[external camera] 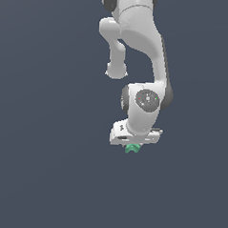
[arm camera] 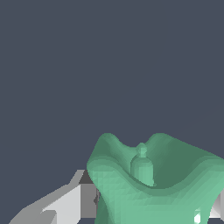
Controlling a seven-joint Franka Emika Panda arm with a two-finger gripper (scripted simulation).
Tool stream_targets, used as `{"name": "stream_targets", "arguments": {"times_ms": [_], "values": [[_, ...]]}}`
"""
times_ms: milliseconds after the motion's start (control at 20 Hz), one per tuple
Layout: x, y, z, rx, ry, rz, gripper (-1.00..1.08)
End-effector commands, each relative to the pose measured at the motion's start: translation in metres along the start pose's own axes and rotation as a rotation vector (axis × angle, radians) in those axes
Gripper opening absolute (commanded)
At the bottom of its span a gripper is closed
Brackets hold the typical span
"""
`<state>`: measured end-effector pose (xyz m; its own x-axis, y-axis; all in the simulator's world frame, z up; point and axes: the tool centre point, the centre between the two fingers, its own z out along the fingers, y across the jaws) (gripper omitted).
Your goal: Pick up the object and move it to a goal position.
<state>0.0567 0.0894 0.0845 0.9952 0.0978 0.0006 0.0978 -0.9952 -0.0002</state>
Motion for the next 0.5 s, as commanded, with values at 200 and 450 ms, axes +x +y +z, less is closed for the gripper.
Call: {"name": "stream_targets", "arguments": {"times_ms": [200,450], "values": [[0.015,-0.010,-0.007,0.000,-0.001,0.001,-1.00],[0.018,-0.012,-0.008,0.000,-0.001,0.001,-1.00]]}}
